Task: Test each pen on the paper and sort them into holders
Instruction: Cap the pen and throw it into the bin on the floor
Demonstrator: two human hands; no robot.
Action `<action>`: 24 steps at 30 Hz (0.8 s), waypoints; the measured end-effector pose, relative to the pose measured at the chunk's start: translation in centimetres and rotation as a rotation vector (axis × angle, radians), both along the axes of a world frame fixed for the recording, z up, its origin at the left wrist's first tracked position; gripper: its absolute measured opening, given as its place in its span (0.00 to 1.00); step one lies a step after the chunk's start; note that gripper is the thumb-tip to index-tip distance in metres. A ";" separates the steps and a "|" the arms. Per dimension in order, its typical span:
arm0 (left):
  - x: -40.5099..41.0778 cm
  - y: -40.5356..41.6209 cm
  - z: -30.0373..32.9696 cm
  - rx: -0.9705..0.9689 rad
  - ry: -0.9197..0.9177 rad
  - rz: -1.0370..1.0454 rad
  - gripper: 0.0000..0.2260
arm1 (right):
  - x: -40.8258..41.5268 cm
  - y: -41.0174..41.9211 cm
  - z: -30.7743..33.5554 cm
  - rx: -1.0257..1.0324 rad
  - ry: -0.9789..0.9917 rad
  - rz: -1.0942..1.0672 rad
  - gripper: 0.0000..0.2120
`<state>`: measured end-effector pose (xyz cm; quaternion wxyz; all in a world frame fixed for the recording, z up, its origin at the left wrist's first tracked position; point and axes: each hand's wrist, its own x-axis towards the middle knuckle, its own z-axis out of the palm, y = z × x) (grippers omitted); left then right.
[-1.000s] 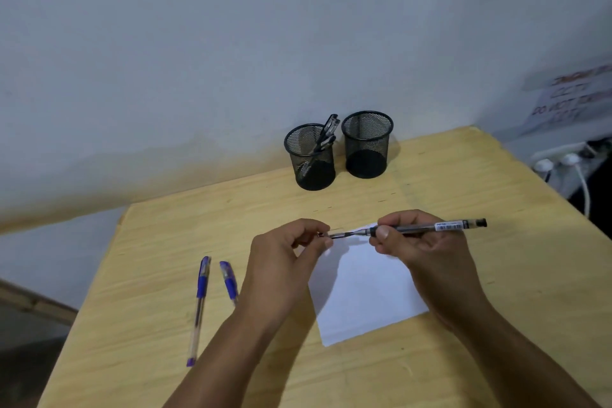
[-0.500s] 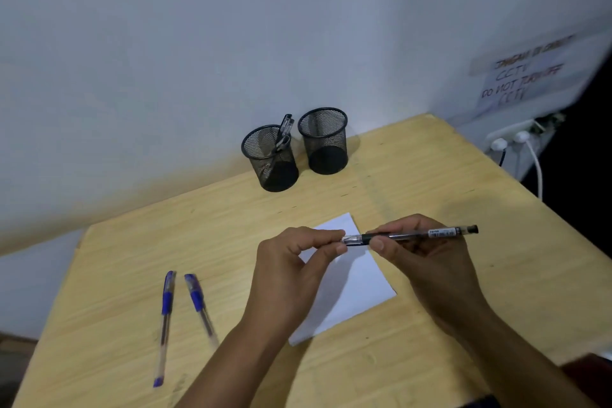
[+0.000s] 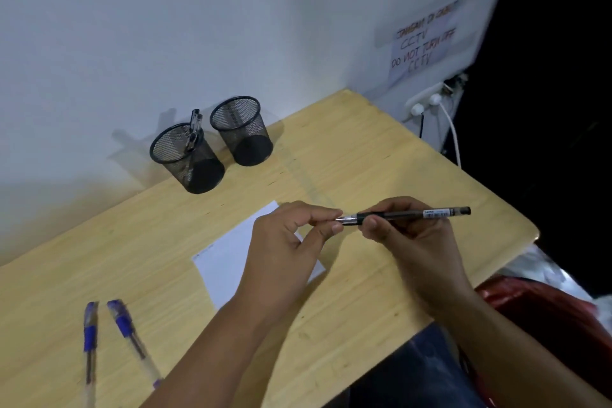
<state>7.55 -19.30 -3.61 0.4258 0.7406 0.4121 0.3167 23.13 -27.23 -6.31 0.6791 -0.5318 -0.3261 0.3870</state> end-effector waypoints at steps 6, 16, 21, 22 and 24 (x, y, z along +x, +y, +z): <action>5.8 -1.3 -0.8 0.070 -0.010 -0.170 0.09 | 3.7 -3.4 -0.6 0.017 0.509 -0.177 0.10; 15.1 -4.7 -5.1 0.300 0.364 -0.687 0.27 | 10.5 -13.2 -4.0 -0.010 0.474 -0.635 0.07; 17.2 -5.6 -7.6 0.702 0.724 -0.777 0.32 | 11.6 -18.0 -10.6 -0.362 0.390 -0.746 0.09; 17.2 -5.4 -7.7 0.730 0.757 -0.784 0.33 | 11.8 -18.7 -12.1 -0.425 0.397 -0.751 0.10; 17.0 -5.2 -7.7 0.709 0.727 -0.816 0.32 | 11.9 -19.9 -14.5 -0.525 0.420 -0.755 0.08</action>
